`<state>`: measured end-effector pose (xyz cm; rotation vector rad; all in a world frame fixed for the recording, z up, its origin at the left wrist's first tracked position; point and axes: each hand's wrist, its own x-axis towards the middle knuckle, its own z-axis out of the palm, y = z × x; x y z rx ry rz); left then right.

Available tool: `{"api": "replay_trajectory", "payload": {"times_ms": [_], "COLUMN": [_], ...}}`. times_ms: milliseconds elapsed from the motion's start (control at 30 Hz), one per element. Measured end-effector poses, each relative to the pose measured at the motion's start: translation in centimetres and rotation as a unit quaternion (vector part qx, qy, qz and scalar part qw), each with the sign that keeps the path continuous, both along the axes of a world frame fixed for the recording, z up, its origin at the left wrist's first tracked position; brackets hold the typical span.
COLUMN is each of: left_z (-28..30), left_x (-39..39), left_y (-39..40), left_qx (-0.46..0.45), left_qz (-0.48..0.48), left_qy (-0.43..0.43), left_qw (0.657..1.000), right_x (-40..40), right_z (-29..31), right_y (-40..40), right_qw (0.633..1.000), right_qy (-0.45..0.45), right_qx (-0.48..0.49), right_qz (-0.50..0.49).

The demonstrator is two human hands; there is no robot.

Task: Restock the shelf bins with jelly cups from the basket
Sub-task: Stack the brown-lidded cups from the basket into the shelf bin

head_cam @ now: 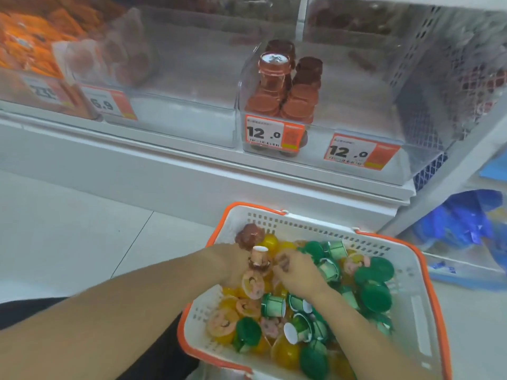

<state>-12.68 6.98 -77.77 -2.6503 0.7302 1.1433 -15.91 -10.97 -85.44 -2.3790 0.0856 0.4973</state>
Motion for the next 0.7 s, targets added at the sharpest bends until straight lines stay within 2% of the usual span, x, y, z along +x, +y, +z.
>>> {"api": "replay_trajectory", "payload": {"times_ms": [67, 233, 333, 567, 700], "left_z": [-3.0, -8.7, -10.6, -12.7, -12.9], "left_x": [-0.2, -0.2, 1.6, 5.2, 5.9], "left_y": [-0.8, -3.8, -4.0, -1.8, -0.9], "left_qx": [0.014, -0.128, -0.17, -0.242, -0.218], "left_qz": [0.004, 0.145, 0.169, 0.221, 0.22], "left_qy": [-0.06, -0.162, -0.161, -0.109, -0.139], "left_qw": [0.998, 0.968, 0.957, 0.939, 0.941], "right_x": [0.2, 2.1, 2.9, 2.9, 2.1], "right_z": [-0.8, -2.1, -3.7, -6.1, -6.4], "right_y": [0.4, 1.3, 1.1, 3.2, 2.7], "right_qw": [1.0, 0.995, 0.996, 0.977, 0.967], "right_qy": [-0.017, -0.069, -0.054, -0.078, -0.116], "right_qx": [-0.018, -0.064, -0.059, -0.149, -0.194], "right_qz": [0.013, 0.036, 0.028, 0.128, 0.12]}}
